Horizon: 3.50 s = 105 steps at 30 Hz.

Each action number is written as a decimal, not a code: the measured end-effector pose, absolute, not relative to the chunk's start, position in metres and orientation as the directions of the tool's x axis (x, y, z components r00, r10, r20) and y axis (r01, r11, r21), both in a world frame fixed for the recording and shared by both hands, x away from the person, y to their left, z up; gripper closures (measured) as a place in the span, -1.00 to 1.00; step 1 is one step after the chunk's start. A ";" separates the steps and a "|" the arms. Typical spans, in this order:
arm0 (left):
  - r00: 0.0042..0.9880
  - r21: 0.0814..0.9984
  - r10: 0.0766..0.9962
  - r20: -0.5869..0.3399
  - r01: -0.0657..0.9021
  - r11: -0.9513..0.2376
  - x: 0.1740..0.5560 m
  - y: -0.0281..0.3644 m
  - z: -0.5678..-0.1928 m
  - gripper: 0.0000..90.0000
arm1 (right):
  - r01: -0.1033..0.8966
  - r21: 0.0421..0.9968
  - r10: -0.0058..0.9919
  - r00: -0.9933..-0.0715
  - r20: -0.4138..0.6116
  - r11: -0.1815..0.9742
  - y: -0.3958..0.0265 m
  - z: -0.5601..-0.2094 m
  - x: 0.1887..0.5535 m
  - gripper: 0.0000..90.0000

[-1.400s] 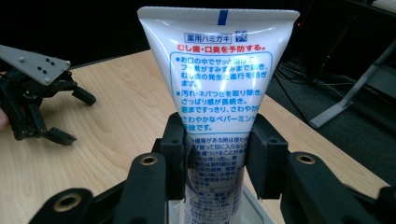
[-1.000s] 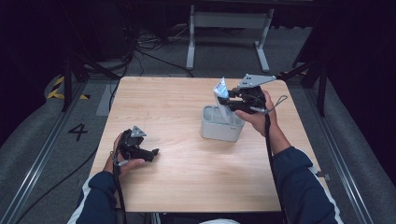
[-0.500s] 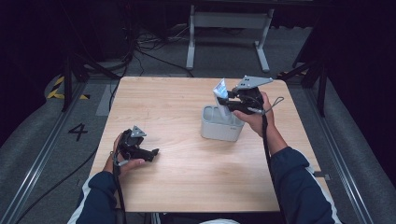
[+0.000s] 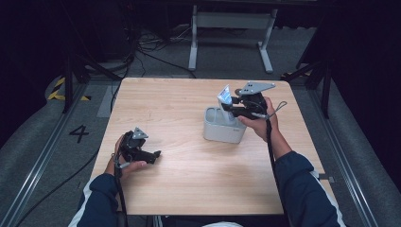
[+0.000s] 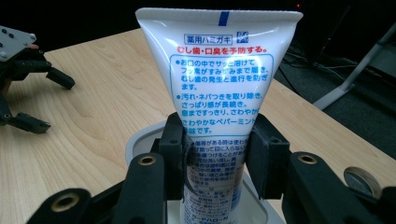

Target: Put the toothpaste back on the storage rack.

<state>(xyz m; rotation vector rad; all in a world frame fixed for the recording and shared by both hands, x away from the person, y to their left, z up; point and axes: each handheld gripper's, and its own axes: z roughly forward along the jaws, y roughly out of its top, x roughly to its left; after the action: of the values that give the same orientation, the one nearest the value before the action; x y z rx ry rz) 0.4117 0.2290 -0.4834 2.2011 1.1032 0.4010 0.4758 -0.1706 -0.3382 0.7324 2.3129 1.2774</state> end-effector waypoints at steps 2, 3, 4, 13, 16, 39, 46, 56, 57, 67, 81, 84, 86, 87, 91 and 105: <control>0.602 0.660 0.798 -0.012 0.605 -0.446 0.412 0.229 -0.483 -1.00 | 0.256 0.857 0.615 -0.784 -0.086 0.447 -0.172 -0.341 0.475 0.40; 0.602 0.660 0.799 -0.011 0.605 -0.446 0.412 0.229 -0.483 -1.00 | 0.255 0.856 0.612 -0.786 -0.087 0.449 -0.172 -0.342 0.475 0.40; 0.602 0.660 0.799 -0.011 0.605 -0.446 0.412 0.229 -0.483 -1.00 | 0.255 0.856 0.612 -0.786 -0.087 0.450 -0.173 -0.343 0.475 0.40; 0.602 0.660 0.798 -0.011 0.605 -0.446 0.412 0.229 -0.483 -1.00 | 0.271 0.844 0.606 -0.792 -0.078 0.462 -0.176 -0.356 0.474 0.39; 0.602 0.660 0.798 -0.011 0.605 -0.446 0.412 0.229 -0.483 -1.00 | 0.275 0.844 0.603 -0.794 -0.072 0.462 -0.178 -0.359 0.474 0.39; 0.602 0.660 0.799 -0.011 0.605 -0.446 0.412 0.229 -0.483 -1.00 | 0.289 0.826 0.588 -0.806 -0.064 0.485 -0.185 -0.376 0.472 0.37; 0.602 0.660 0.799 -0.011 0.605 -0.446 0.412 0.229 -0.483 -1.00 | 0.286 0.825 0.585 -0.809 -0.066 0.488 -0.186 -0.376 0.471 0.36; 0.602 0.660 0.799 -0.011 0.605 -0.446 0.412 0.229 -0.483 -1.00 | 0.265 0.843 0.568 -0.821 -0.057 0.468 -0.183 -0.375 0.466 0.43; 0.603 0.659 0.797 -0.008 0.603 -0.450 0.412 0.229 -0.483 -1.00 | 0.266 0.844 0.570 -0.819 -0.056 0.465 -0.183 -0.375 0.466 0.43; 0.605 0.660 0.796 -0.008 0.601 -0.450 0.411 0.229 -0.483 -0.99 | 0.265 0.842 0.566 -0.822 -0.058 0.471 -0.184 -0.375 0.464 0.40; 0.610 0.663 0.793 0.001 0.593 -0.457 0.411 0.230 -0.483 -0.99 | 0.271 0.833 0.587 -0.806 -0.077 0.482 -0.190 -0.372 0.459 0.13; 0.610 0.662 0.792 0.007 0.591 -0.461 0.411 0.230 -0.483 -0.99 | 0.273 0.830 0.592 -0.801 -0.084 0.486 -0.191 -0.371 0.458 0.07; 0.613 0.663 0.790 0.006 0.589 -0.461 0.411 0.231 -0.483 -0.99 | 0.274 0.826 0.602 -0.792 -0.097 0.493 -0.192 -0.370 0.457 0.01; 0.609 0.664 0.793 -0.003 0.594 -0.454 0.411 0.230 -0.483 -0.99 | 0.272 0.826 0.607 -0.788 -0.102 0.493 -0.193 -0.369 0.456 -0.02; 0.604 0.664 0.797 -0.018 0.603 -0.442 0.409 0.231 -0.484 -0.99 | 0.270 0.823 0.624 -0.771 -0.125 0.499 -0.197 -0.366 0.453 -0.12; 0.603 0.662 0.797 -0.014 0.604 -0.445 0.409 0.231 -0.484 -0.99 | 0.262 0.810 0.643 -0.745 -0.176 0.525 -0.217 -0.363 0.438 -0.29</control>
<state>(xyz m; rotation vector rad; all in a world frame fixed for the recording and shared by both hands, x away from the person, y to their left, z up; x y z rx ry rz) 0.4087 0.2313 -0.4836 2.1988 1.1009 0.3989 0.4376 -0.2173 -0.3631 0.7381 2.3081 1.1156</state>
